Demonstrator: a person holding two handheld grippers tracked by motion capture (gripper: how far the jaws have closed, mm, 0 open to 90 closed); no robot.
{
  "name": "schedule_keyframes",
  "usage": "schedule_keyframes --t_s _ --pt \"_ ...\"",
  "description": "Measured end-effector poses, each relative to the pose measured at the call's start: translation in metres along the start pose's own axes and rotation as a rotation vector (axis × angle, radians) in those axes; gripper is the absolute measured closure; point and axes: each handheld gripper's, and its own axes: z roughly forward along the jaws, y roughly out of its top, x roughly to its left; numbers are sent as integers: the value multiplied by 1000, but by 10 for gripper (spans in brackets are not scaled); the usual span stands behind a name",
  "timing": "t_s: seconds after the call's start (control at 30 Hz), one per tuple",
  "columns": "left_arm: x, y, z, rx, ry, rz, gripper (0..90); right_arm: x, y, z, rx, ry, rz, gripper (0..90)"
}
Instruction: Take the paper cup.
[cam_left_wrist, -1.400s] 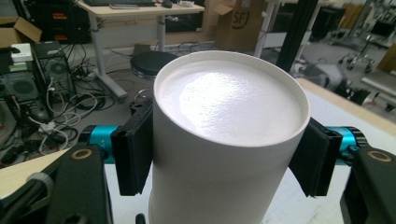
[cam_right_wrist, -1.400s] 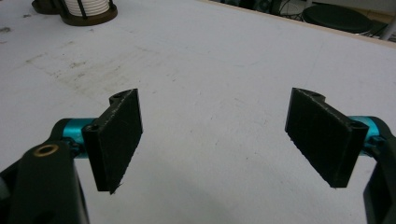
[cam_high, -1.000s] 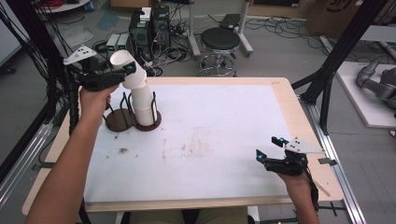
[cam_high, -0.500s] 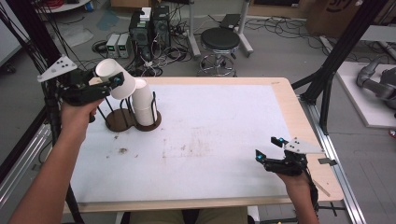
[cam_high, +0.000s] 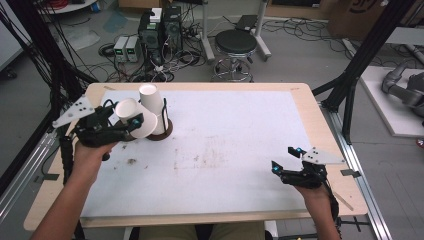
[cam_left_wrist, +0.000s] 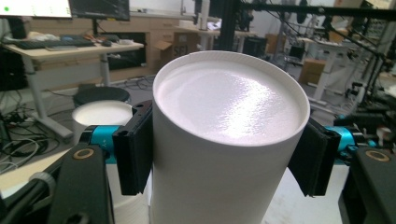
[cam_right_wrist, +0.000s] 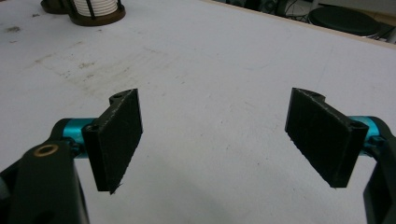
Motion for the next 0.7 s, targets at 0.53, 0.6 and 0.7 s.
schedule_keyframes --t_s 0.53,0.6,0.7 --pt "-18 -29 27 20 -112 -14 327 -1 1 5 -1 6 -2 193" --pt "-22 -33 33 25 -126 -6 327 0 2 7 1 10 1 192" --pt "-24 -35 36 34 -136 -6 327 2 1 7 7 17 -2 193"
